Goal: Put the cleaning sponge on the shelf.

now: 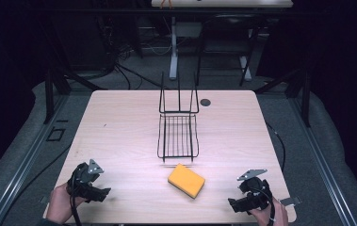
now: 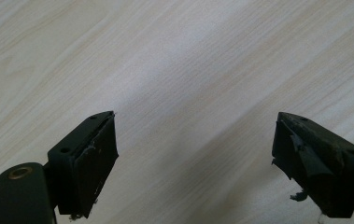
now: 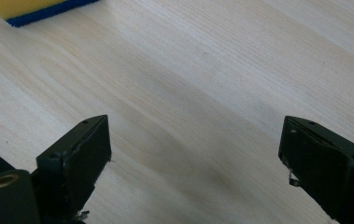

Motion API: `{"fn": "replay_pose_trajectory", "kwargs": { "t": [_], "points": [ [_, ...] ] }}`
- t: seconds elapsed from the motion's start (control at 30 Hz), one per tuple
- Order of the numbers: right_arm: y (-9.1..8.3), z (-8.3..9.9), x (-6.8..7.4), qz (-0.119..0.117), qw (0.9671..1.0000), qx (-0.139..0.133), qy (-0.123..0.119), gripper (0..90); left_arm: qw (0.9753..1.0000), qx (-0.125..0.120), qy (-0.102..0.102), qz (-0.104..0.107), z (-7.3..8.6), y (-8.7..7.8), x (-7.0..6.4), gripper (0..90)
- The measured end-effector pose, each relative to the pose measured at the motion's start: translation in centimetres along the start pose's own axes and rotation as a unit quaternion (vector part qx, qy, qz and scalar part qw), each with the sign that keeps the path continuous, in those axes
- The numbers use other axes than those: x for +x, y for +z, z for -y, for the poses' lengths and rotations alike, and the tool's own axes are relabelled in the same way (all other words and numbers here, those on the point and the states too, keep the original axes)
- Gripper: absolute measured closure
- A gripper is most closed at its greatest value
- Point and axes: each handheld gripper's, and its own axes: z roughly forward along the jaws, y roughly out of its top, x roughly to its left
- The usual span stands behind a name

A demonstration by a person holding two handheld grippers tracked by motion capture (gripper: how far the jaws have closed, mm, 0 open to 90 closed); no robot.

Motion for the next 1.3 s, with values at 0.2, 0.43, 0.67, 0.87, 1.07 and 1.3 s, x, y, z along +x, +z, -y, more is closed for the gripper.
{"fn": "replay_pose_trajectory", "kwargs": {
  "t": [0.2, 0.43, 0.67, 0.87, 1.07, 1.3],
  "points": [
    [0.1, -0.1, 0.3, 0.0, 1.0, -0.001, -0.008, 9.7, 1.0, 0.001, 0.003, 0.002, 0.0, 0.0, -0.1, 13.9],
    [0.1, -0.4, 0.5, -0.005, 0.9999, -0.005, -0.014, 9.8, 1.0, 0.001, 0.001, 0.0, 0.1, 0.0, 0.0, 13.9],
    [0.2, -1.2, 1.3, -0.013, 0.9993, -0.01, -0.033, 10.2, 1.0, 0.0, 0.001, -0.001, 0.1, -0.1, -0.1, 13.9],
    [0.3, -1.8, 2.0, -0.022, 0.9987, -0.016, -0.043, 10.4, 1.0, -0.002, 0.0, -0.001, 0.1, -0.1, -0.1, 13.9],
    [0.1, -2.7, 3.0, -0.026, 0.9972, -0.033, -0.062, 10.4, 1.0, 0.0, 0.002, 0.0, 0.1, -0.1, -0.2, 13.9],
    [0.5, -4.0, 4.3, -0.043, 0.994, -0.036, -0.094, 10.5, 1.0, 0.001, 0.003, 0.0, 0.0, 0.0, -0.3, 13.9]
  ]
}}
